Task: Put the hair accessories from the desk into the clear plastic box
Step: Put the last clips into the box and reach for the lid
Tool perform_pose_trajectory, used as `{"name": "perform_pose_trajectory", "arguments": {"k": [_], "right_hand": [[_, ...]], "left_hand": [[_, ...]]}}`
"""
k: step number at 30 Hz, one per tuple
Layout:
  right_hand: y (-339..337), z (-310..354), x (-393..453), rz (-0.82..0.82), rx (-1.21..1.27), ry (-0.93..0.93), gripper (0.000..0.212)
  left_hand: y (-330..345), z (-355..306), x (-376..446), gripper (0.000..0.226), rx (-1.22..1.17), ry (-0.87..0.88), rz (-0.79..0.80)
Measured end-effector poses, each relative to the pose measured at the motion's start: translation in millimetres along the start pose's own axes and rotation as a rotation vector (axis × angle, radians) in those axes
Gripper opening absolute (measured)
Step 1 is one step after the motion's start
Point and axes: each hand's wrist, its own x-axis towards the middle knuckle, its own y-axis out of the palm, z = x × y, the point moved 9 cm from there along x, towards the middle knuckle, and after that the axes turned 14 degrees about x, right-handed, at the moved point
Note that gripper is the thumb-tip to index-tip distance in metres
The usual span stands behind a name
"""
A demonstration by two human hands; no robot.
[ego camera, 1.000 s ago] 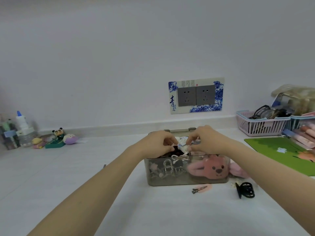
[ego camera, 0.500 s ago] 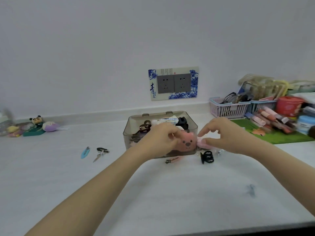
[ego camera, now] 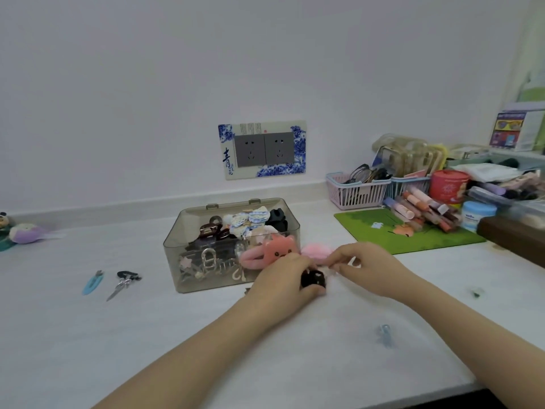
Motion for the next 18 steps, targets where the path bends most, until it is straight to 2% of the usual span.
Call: {"name": "perform_pose_trajectory", "arguments": {"k": [2, 5, 8, 10, 13, 18], "right_hand": [[-4, -3, 12, -0.027, -0.081, -0.038, 0.027], [11, -10, 29, 0.106, -0.18, 0.012, 0.055], [27, -16, 43, 0.215, -0.187, 0.057, 0.067], [35, -17, 49, 0.242, -0.099, 0.045, 0.063], [35, -20, 53, 0.178, 0.007, 0.024, 0.045], [19, -32, 46, 0.127, 0.053, 0.113, 0.039]], "left_hand": [[3, 8, -2, 0.035, 0.003, -0.035, -0.016], [1, 16, -3, 0.029, -0.015, -0.041, -0.034], [-4, 24, -5, 0.027, -0.021, -0.073, -0.042], [-6, 28, -6, 0.026, -0.02, -0.092, -0.053], [-5, 30, -6, 0.025, -0.021, -0.1, -0.05], [-4, 30, -7, 0.024, -0.014, -0.108, -0.049]]}}
